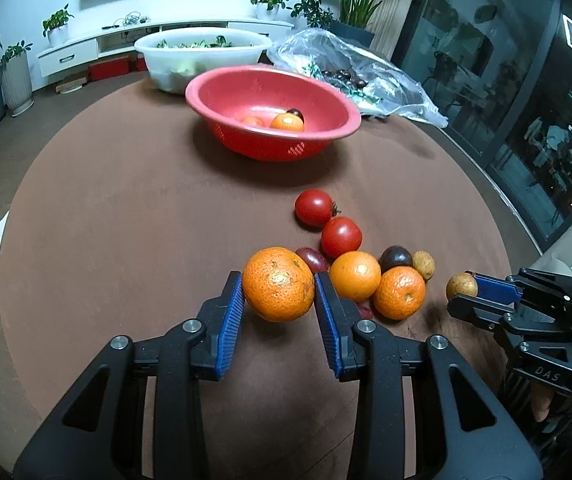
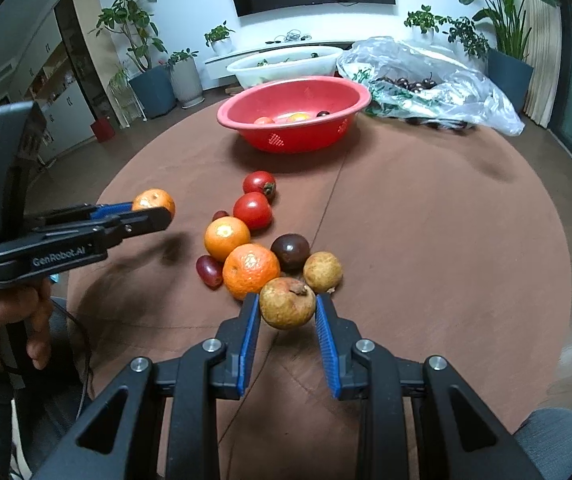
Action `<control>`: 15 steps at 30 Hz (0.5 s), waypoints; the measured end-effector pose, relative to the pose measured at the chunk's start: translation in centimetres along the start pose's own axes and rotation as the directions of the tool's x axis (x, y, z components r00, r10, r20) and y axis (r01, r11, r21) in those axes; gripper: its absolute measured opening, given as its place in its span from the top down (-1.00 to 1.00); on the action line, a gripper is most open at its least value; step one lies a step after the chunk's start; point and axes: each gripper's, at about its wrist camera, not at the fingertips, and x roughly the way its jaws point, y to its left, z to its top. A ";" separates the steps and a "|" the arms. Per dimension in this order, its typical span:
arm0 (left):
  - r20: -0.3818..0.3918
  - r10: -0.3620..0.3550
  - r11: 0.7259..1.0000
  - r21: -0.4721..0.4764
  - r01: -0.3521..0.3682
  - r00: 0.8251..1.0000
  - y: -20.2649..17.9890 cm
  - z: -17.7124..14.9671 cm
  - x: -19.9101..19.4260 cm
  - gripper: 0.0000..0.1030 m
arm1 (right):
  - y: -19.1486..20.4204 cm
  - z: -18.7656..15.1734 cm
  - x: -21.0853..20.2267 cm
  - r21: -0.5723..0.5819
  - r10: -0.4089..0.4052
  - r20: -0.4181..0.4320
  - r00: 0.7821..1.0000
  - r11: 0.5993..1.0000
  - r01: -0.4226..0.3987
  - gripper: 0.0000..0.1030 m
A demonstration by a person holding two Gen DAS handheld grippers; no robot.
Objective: Organize fruits
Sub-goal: 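Lift the pear and orange and carry both toward the red bowl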
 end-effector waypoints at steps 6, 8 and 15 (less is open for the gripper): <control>0.025 0.010 1.000 0.006 -0.010 1.000 0.0 1.5 -0.4 0.35 | 0.2 0.9 -0.3 -0.031 -0.037 0.012 0.999 0.999 0.038 0.40; 0.036 0.013 1.000 0.012 -0.014 0.999 0.0 2.2 -0.6 0.35 | 0.3 1.6 -0.5 -0.043 -0.049 0.020 0.999 0.998 0.050 0.40; 0.075 0.036 0.998 0.041 -0.039 0.997 0.3 5.5 -1.0 0.35 | 0.6 5.0 -1.0 -0.098 -0.079 0.065 0.995 0.991 0.086 0.40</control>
